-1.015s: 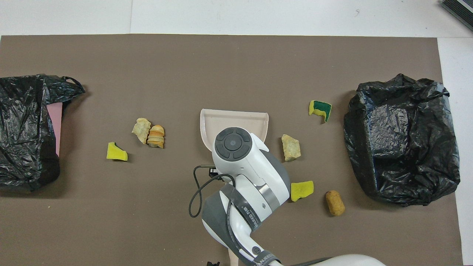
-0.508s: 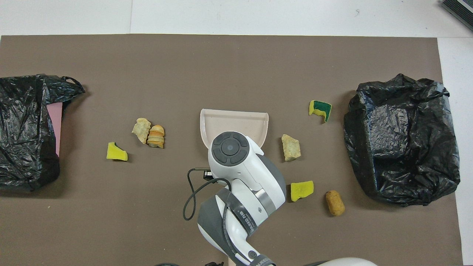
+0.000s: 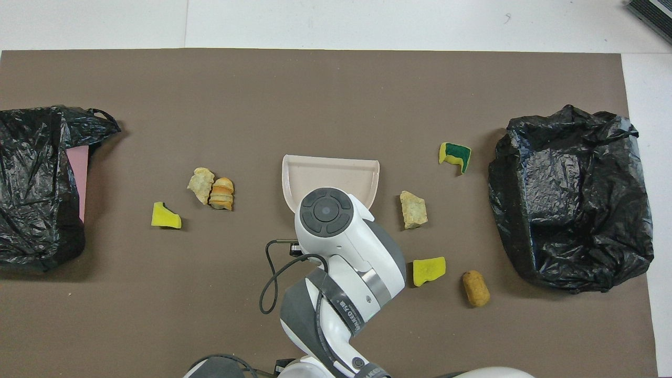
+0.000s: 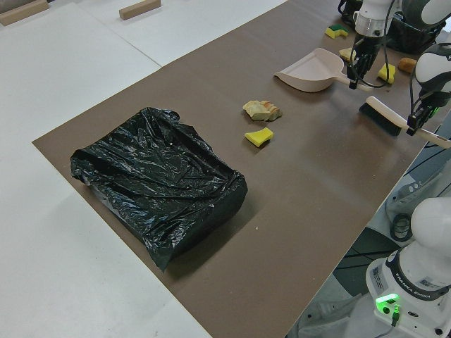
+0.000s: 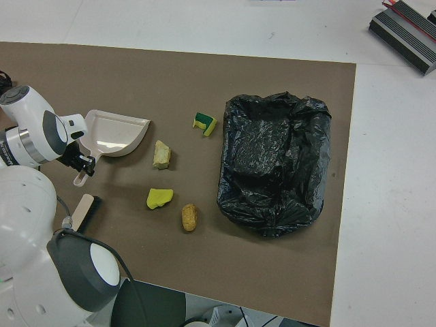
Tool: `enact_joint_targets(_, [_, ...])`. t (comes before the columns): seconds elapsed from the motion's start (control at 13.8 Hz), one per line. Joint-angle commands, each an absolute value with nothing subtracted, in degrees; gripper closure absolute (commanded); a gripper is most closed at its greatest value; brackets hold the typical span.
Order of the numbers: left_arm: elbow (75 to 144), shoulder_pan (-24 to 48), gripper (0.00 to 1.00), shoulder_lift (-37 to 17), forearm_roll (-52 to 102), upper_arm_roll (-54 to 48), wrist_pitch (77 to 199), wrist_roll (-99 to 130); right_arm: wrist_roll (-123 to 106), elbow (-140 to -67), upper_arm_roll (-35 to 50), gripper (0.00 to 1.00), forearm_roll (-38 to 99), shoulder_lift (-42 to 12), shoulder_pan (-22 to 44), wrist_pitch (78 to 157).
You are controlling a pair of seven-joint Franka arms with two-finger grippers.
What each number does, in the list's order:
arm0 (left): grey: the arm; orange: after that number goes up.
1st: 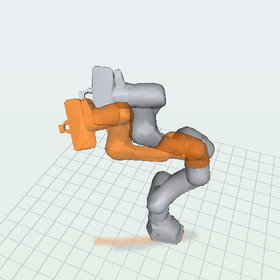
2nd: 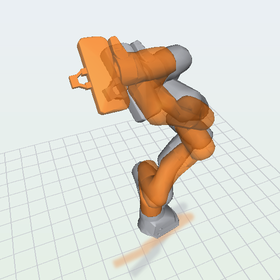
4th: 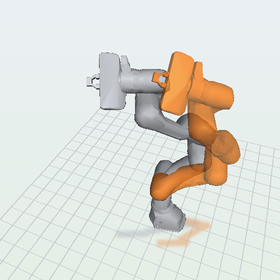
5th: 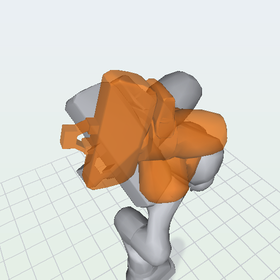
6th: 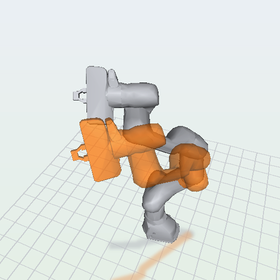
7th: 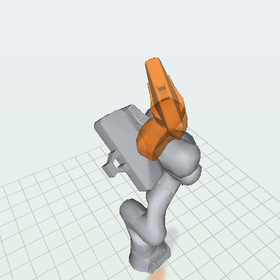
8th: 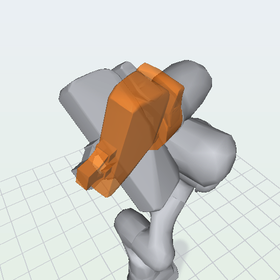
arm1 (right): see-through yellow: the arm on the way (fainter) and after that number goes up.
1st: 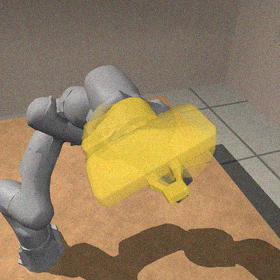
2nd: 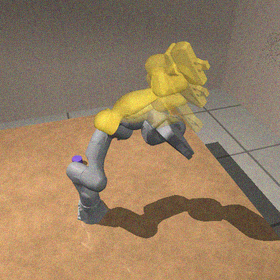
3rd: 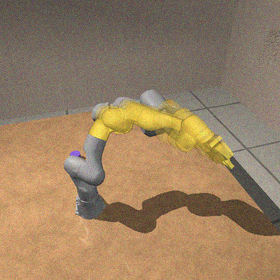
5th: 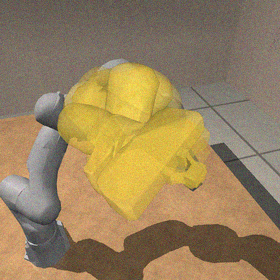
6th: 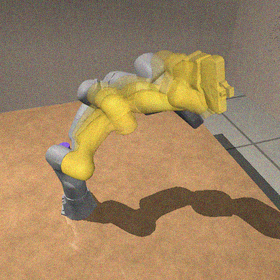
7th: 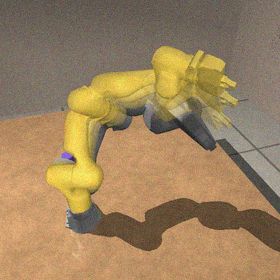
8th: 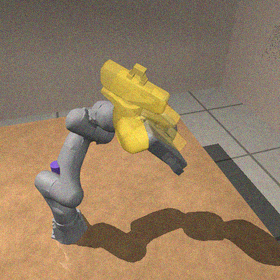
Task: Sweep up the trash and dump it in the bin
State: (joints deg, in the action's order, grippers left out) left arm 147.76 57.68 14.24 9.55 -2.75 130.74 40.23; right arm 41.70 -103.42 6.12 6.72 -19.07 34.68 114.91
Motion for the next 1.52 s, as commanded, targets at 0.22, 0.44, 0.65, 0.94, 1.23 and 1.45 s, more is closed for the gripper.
enact_joint_targets(0.22, [147.48,49.50,1.00,16.26,4.23,-3.25,123.76,35.36,25.25,-103.89,5.71,1.00,6.16,-13.28,29.20,114.88])
enact_joint_targets(0.44, [146.87,44.84,1.00,17.40,3.08,-3.16,119.81,29.82,7.97,-103.62,5.71,1.00,2.83,-11.78,25.68,111.02])
enact_joint_targets(0.65, [145.46,39.39,1.00,17.32,2.02,-3.25,116.72,26.28,-10.31,-103.27,5.71,1.00,-0.79,-12.04,24.09,110.04])
enact_joint_targets(0.94, [142.13,29.73,1.00,16.35,1.67,-3.25,116.89,26.19,-32.29,-102.31,5.80,1.00,-6.84,-12.83,22.24,109.77])
enact_joint_targets(1.23, [138.00,19.27,1.00,15.91,0.18,-3.16,117.68,22.68,-45.77,-101.42,5.80,1.00,-10.97,-13.71,22.32,110.30])
enact_joint_targets(1.45, [135.36,12.68,1.00,12.75,-0.61,-3.16,119.35,22.24,-51.57,-100.55,5.98,1.00,-14.58,-16.25,23.02,112.66])
